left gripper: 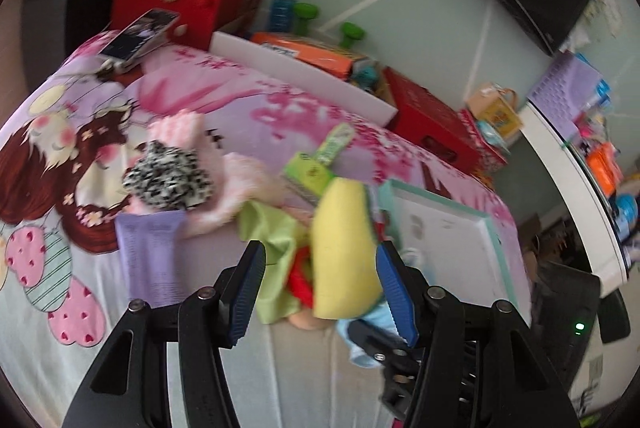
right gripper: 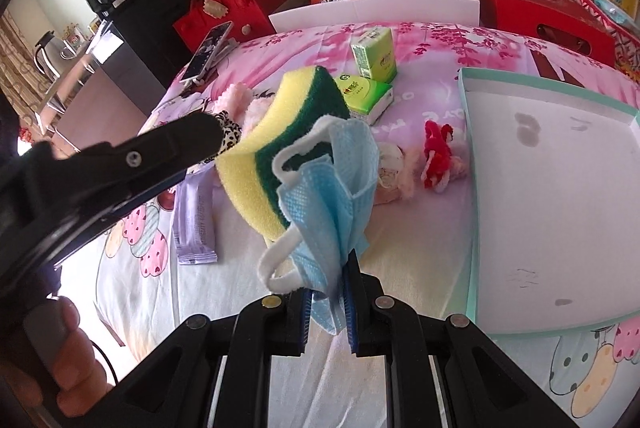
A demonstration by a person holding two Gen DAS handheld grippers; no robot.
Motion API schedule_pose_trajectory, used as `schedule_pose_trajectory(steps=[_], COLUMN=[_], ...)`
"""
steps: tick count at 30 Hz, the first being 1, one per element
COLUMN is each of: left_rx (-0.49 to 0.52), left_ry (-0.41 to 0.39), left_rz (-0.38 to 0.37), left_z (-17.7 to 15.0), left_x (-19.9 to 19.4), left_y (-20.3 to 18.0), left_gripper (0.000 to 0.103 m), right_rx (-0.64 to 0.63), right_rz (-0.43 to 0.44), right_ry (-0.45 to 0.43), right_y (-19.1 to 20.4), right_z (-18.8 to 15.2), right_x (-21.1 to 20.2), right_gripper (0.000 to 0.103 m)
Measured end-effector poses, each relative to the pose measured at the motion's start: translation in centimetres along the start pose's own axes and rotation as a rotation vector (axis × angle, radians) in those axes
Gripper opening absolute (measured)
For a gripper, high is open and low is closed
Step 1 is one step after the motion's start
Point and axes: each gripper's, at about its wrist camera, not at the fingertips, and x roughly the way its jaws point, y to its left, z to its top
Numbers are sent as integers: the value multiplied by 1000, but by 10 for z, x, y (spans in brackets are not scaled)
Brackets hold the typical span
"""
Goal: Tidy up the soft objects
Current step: 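Grasp the yellow sponge with the left tool and lift it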
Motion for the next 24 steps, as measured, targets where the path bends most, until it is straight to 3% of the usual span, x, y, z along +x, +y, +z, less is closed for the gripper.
schedule_pose_trajectory(steps=[5, 12, 14, 16, 24], left_rx=[57, 50, 41, 33, 5], left_ry=[27, 86, 93, 96, 87], left_rz=[-40, 6, 3, -11, -41], left_z=[-3, -9, -10, -10, -11], left_x=[5, 22, 24, 24, 23], left_y=[-19, -18, -15, -13, -8], left_gripper=[59, 59, 51, 30, 28], right_rx=[-9, -11, -18, -17, 3], right_rz=[-4, -7, -8, -9, -24], right_ry=[2, 8, 10, 11, 5], right_y=[1, 2, 3, 2, -3], right_z=[0, 0, 0, -1, -1], right_x=[0, 2, 2, 3, 2], right_gripper=[15, 15, 15, 15, 12])
